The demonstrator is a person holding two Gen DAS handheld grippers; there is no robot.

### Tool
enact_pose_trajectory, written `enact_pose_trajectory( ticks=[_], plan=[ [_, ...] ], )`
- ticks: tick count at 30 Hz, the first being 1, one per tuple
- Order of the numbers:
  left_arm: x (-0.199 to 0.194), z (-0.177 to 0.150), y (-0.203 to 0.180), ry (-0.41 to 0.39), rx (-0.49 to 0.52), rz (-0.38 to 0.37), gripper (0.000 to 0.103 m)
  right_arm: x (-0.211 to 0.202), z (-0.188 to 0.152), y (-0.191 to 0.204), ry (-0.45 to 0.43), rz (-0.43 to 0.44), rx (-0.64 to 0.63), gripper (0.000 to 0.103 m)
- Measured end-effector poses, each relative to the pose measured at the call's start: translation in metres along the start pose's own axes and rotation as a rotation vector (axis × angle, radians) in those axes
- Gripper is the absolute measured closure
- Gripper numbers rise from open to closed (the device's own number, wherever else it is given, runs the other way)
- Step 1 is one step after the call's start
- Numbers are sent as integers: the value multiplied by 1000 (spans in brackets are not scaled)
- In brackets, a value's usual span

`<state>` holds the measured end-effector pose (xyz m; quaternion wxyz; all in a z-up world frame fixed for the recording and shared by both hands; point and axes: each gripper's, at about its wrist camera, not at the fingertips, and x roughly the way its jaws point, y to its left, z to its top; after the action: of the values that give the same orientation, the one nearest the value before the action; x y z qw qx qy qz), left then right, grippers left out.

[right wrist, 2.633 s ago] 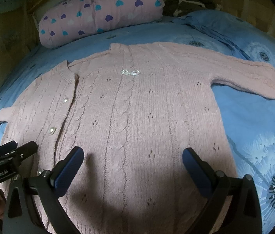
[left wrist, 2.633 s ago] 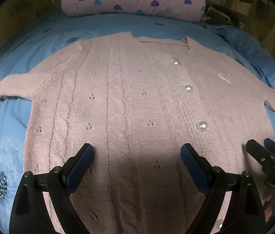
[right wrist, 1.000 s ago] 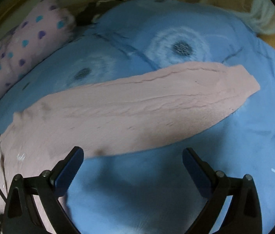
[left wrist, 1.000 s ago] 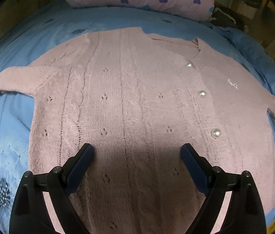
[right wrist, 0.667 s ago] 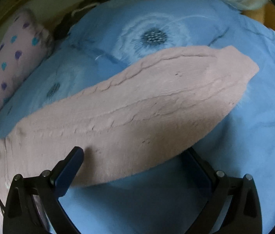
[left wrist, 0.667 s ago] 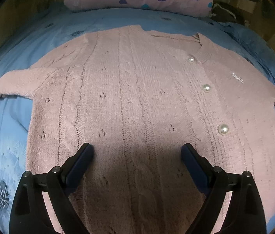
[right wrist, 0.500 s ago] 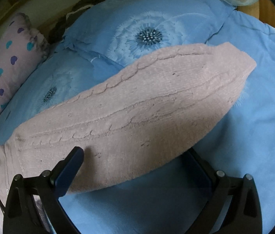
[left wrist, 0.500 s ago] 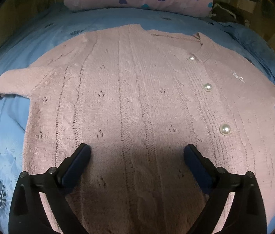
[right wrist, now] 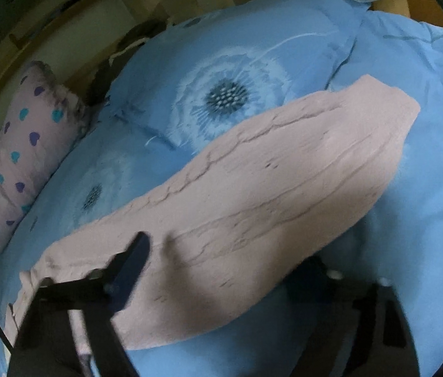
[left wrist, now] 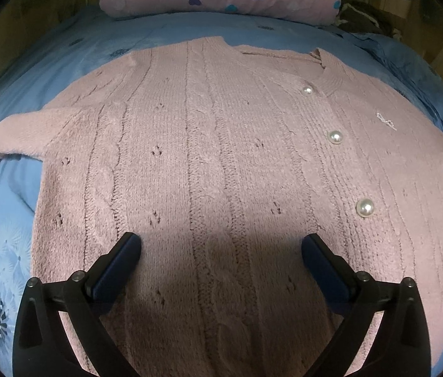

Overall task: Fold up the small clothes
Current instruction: 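Move the right tool to the cardigan sleeve cuff and grasp it, then lift the sleeve with the right tool, fold it across the front, release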

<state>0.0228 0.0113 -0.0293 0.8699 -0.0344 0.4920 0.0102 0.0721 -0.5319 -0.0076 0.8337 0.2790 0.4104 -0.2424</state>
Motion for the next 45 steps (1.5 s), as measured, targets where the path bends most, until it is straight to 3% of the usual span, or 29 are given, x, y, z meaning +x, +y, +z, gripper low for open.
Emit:
enact_pose_trajectory(
  ticks=[4, 6, 9, 13, 20, 32, 40, 45],
  plan=[
    [-1, -2, 0, -8, 2, 0, 3, -1, 4, -10, 12, 20, 26, 56],
    [-2, -3, 1, -11, 0, -3, 3, -3, 3, -20, 25, 50, 58, 75],
    [-3, -4, 1, -15, 0, -3, 3, -4, 5, -33, 49, 119, 125, 88],
    [-8, -5, 0, -17, 4, -1, 5, -9, 7, -31, 42, 140, 97, 90],
    [-20, 1, 6, -8, 23, -10, 16, -41, 11, 2, -25, 196, -3, 91],
    [-59, 26, 35, -69, -3, 10, 16, -93, 1, 80, -84, 234, -262, 92],
    [-66, 34, 57, -90, -53, 12, 16, -134, -10, 162, -108, 331, -417, 92],
    [-66, 32, 69, -106, -72, 34, 16, -153, -40, 231, -84, 414, -550, 92]
  ],
)
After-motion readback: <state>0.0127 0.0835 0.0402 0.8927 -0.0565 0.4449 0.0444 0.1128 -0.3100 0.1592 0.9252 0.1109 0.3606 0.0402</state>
